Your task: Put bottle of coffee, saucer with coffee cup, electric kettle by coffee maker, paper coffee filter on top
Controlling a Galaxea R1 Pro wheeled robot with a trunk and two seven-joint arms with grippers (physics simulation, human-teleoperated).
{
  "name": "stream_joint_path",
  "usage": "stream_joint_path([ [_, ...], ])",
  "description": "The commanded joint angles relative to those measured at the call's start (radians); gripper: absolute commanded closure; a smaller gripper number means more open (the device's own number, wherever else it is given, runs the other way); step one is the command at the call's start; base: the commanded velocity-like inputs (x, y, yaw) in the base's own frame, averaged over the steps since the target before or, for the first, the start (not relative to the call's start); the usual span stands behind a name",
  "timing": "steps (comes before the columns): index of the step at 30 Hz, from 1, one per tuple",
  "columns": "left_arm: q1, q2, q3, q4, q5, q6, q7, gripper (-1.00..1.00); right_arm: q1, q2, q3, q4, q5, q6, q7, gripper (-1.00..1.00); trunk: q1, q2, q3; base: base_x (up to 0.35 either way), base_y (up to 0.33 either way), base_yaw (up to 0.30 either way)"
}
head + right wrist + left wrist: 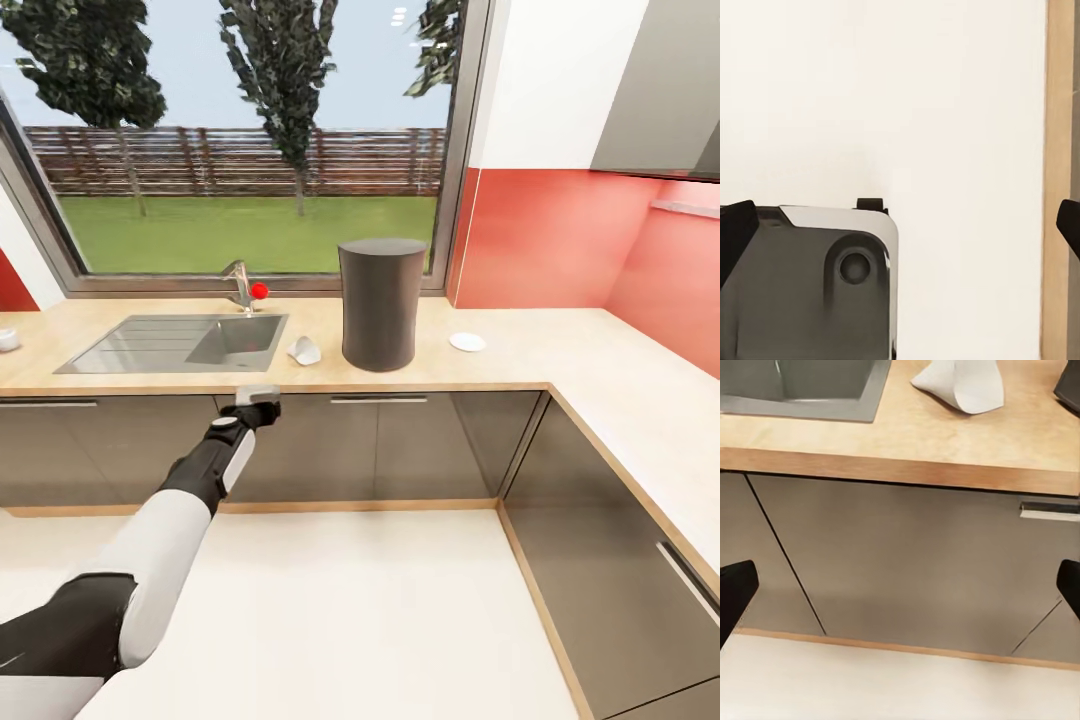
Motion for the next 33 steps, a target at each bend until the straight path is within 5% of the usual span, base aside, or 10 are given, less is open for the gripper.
stream_joint_path([
  [1, 0.000, -0.001, 0.002, -0.002, 0.003, 0.004, 0.005, -1.00, 0.000, 0.001, -0.003, -0.001, 0.008, -0.002, 0.000, -1.00, 0.001, -0.002, -0.002, 0.000, 0.000, 0.000],
  [11, 0.009, 0.000, -0.006, 0.000, -0.001, -0.005, 0.031, -1.00, 0.000, 0.000, -0.004, -0.001, 0.008, -0.002, 0.001, -1.00, 0.001, -0.002, -0.002, 0.037, 0.000, -0.144],
  [33, 0.031, 0.011, -0.021, -0.009, -0.014, 0.017, 0.035, -1.00, 0.000, 0.012, -0.003, 0.022, 0.015, 0.002, 0.003, -1.00, 0.001, -0.002, -0.002, 0.260, 0.000, -0.015],
])
